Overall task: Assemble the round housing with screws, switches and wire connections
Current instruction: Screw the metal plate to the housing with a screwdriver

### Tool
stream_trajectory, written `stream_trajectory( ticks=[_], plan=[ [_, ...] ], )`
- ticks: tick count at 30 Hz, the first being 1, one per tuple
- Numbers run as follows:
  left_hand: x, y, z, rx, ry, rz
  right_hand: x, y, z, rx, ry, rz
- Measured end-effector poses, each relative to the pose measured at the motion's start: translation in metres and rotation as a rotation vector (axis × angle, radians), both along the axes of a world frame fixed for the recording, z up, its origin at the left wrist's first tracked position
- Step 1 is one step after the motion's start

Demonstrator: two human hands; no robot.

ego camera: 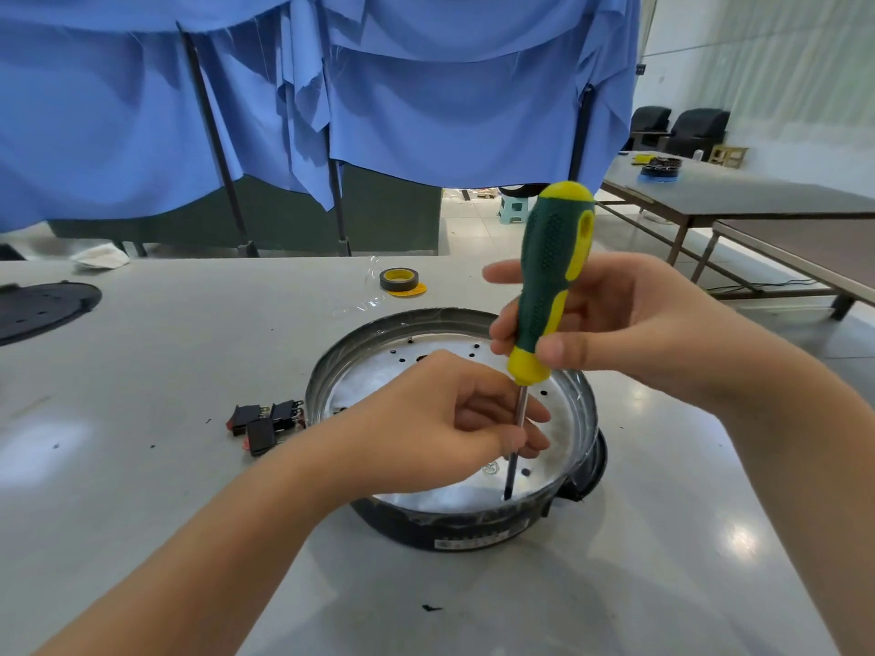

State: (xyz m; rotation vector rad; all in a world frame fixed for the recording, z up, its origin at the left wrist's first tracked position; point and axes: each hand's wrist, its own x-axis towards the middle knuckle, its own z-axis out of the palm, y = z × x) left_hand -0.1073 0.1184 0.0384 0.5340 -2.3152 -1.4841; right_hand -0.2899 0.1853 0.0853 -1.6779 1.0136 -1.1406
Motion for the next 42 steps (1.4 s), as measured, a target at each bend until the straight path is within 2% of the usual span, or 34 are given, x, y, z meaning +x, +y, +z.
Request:
stream_trajectory(
  ticks=[8,10,14,18,23,25,29,36,42],
  plan=[
    [-0.002,0.005,0.004,-0.169,0.063,0.142,0.019,0.001,0.005,-0.199,0.209,-0.261],
    [-0.001,0.005,0.003,-0.193,0.059,0.145,0.017,0.001,0.004,-0.175,0.198,-0.231],
    [-0.004,0.002,0.001,-0.14,0.052,0.179,0.007,0.003,0.002,-0.005,0.068,-0.003],
    [0.001,-0.002,0.006,-0.179,-0.035,0.079,0.005,0.004,0.003,0.003,0.03,0.035],
    [0.012,-0.014,0.001,-0.334,-0.46,0.005,0.012,0.004,0.003,-0.079,0.113,-0.125],
    [0.01,-0.014,-0.004,-0.352,-0.549,-0.008,0.017,0.003,0.003,-0.123,0.197,-0.226],
    [0.009,-0.015,-0.007,-0.388,-0.565,-0.047,0.02,0.002,0.003,-0.143,0.283,-0.289],
    [0.008,-0.017,-0.011,-0.387,-0.549,-0.07,0.005,0.005,0.005,0.049,0.077,0.071],
    [0.009,-0.015,-0.009,-0.409,-0.58,-0.093,0.007,0.004,0.003,-0.03,0.112,-0.082]
  ],
)
